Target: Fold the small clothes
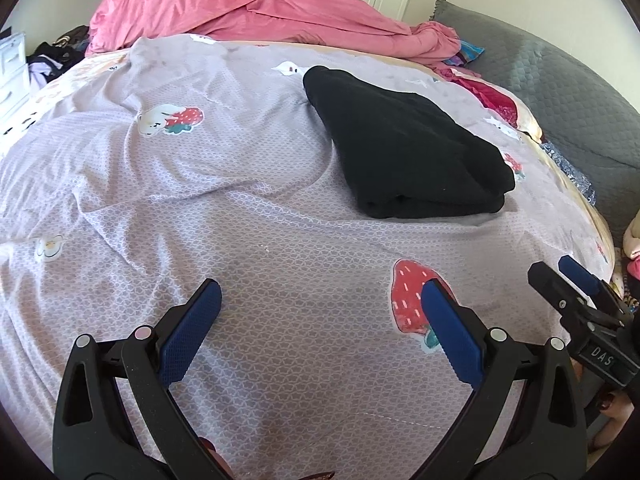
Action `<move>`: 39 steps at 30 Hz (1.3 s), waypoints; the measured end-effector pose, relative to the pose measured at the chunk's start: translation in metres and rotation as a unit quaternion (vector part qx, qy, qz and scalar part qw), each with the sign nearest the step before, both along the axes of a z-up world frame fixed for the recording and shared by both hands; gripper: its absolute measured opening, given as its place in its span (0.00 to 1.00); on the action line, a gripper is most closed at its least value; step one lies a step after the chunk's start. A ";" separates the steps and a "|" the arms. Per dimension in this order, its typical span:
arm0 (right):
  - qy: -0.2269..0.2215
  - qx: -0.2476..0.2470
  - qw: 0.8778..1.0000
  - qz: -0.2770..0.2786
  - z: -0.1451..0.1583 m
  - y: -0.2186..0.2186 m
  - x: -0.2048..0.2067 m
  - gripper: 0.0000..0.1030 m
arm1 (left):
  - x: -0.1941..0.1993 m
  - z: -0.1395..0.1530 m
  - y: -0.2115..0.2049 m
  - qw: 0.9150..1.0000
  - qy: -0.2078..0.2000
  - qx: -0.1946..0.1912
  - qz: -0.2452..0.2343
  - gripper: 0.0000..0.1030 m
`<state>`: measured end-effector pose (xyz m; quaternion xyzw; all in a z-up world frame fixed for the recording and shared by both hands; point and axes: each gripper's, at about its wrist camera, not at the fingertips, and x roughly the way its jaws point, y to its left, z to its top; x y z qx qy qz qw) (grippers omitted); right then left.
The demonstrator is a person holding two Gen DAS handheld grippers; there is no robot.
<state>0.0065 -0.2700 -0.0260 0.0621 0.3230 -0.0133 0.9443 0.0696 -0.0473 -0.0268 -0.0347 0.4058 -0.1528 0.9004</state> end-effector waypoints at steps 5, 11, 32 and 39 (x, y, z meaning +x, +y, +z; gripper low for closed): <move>-0.001 0.004 1.000 -0.002 0.000 -0.003 -0.001 0.96 | -0.001 0.000 -0.001 1.000 -0.001 0.007 0.004 0.91; 0.000 0.004 1.000 -0.004 0.000 -0.004 0.000 0.96 | 0.000 -0.001 -0.002 1.000 -0.002 0.014 0.007 0.91; -0.001 0.004 1.000 -0.006 0.000 -0.005 0.000 0.96 | 0.000 0.001 -0.001 1.000 0.001 0.014 0.011 0.91; 0.000 0.004 1.000 -0.006 -0.001 -0.006 0.001 0.96 | -0.001 0.001 0.000 1.000 0.001 0.016 0.014 0.91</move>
